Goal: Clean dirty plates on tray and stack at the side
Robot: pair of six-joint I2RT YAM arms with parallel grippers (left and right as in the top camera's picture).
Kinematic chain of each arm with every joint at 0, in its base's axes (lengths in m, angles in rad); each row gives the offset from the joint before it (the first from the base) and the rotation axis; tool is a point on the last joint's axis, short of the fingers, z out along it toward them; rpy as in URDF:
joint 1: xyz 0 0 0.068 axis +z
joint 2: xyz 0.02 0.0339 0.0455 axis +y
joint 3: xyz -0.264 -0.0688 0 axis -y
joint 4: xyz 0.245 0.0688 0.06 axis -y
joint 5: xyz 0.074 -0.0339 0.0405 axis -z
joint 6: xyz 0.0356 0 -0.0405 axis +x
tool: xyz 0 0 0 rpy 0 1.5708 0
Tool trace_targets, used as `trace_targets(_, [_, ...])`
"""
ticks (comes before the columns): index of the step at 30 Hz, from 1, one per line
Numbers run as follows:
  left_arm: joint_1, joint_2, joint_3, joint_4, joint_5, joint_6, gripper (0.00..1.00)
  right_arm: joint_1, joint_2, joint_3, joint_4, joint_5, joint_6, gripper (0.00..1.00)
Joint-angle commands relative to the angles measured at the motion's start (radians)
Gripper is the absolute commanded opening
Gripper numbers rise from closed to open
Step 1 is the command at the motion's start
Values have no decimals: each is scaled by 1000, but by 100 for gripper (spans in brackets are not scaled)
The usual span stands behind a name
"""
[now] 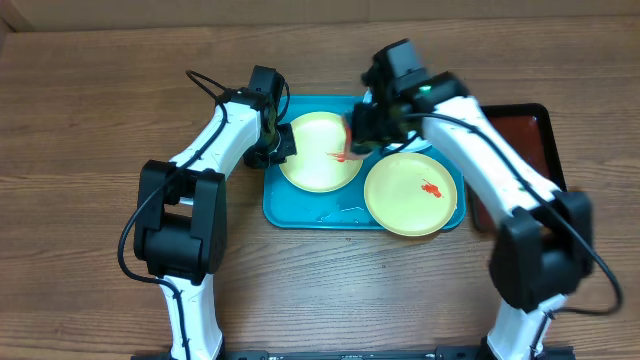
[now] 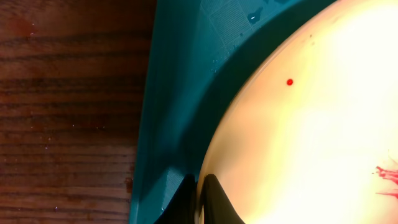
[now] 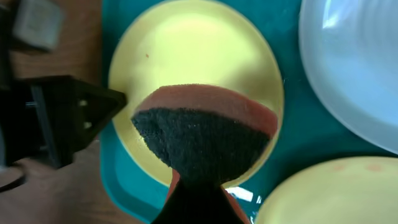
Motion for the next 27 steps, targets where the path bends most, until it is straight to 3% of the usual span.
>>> trace_targets(1, [3,14,-12,4,-1,16,4,27,79,-3,24,16,31,4])
trace_targets(15, [3,14,-12,12,0,16,4,34,244,-3,116,83,68,4])
trace_targets(27, [2,14,-12,11,1,16,4,89,269,-3,334,-84,103,4])
